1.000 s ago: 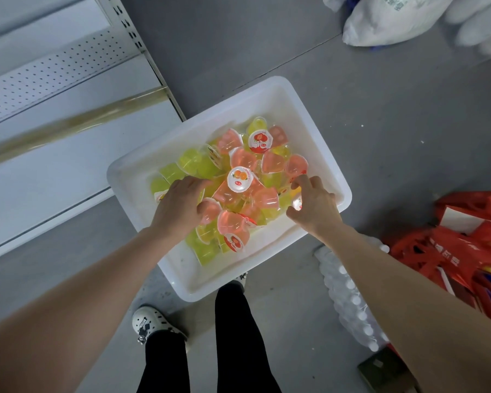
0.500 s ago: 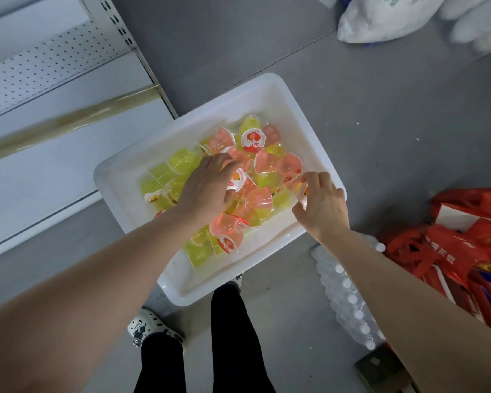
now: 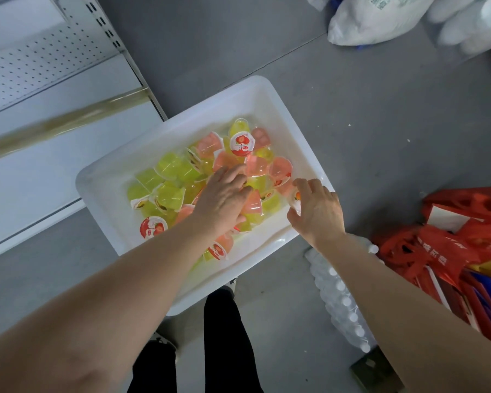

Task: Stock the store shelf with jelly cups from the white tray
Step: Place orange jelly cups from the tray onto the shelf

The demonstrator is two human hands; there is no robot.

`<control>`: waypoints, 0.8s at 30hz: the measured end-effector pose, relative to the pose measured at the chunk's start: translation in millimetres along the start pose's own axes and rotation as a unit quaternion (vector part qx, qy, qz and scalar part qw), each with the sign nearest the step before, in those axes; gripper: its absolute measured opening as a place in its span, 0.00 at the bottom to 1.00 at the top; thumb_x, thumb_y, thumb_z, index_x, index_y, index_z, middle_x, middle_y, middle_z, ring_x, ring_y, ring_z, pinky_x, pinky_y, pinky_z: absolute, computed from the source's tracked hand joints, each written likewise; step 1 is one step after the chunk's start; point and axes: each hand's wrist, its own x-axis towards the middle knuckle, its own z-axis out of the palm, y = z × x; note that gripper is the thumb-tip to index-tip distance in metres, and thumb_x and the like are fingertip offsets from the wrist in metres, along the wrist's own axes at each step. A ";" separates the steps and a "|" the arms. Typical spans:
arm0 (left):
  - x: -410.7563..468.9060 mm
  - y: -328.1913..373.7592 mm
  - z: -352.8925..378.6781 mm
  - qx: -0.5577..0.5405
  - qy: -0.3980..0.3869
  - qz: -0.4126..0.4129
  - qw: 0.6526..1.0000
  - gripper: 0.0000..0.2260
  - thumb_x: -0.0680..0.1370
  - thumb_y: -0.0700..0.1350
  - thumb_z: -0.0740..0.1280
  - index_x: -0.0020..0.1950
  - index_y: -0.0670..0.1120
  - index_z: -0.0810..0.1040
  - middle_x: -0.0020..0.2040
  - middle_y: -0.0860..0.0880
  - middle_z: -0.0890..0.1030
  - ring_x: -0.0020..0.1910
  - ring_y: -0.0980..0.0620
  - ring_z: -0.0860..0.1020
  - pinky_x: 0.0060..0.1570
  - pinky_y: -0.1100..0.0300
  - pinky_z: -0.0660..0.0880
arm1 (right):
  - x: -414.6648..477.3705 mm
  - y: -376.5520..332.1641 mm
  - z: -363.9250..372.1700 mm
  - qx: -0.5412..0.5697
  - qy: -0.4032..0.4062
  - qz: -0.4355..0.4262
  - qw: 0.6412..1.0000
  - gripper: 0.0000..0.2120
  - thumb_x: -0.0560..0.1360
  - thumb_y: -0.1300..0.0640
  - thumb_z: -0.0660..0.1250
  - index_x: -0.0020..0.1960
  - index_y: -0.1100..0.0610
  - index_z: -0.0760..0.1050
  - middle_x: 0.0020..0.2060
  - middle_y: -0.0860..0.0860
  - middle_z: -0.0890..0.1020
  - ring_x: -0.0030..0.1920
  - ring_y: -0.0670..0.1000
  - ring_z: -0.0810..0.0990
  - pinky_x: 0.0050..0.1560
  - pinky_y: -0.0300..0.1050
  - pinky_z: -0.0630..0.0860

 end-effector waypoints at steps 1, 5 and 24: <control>-0.3 -1.2 -0.8 0.006 0.006 -0.007 1.000 0.31 0.67 0.62 0.73 0.64 0.46 0.76 0.68 0.46 0.71 0.72 0.43 0.61 0.70 0.46 0.62 | -0.5 -1.4 0.5 0.006 -0.001 0.000 1.000 0.22 0.65 0.57 0.73 0.58 0.57 0.75 0.44 0.54 0.77 0.38 0.59 0.77 0.44 0.52 0.74; -5.4 -11.5 -5.6 -0.002 0.015 -0.034 0.999 0.35 0.66 0.62 0.74 0.68 0.46 0.73 0.70 0.47 0.67 0.70 0.43 0.62 0.68 0.48 0.67 | -2.1 -9.3 2.2 0.021 -0.007 -0.005 1.000 0.23 0.65 0.57 0.74 0.59 0.57 0.75 0.44 0.54 0.77 0.38 0.58 0.77 0.43 0.51 0.75; -84.2 -61.5 6.2 -0.311 0.066 -0.198 0.927 0.21 0.70 0.47 0.77 0.60 0.51 0.75 0.63 0.48 0.67 0.41 0.49 0.76 0.39 0.57 0.75 | 10.7 -45.7 -8.4 0.063 -0.014 -0.020 0.998 0.24 0.68 0.55 0.73 0.62 0.56 0.73 0.50 0.57 0.78 0.43 0.61 0.79 0.47 0.53 0.75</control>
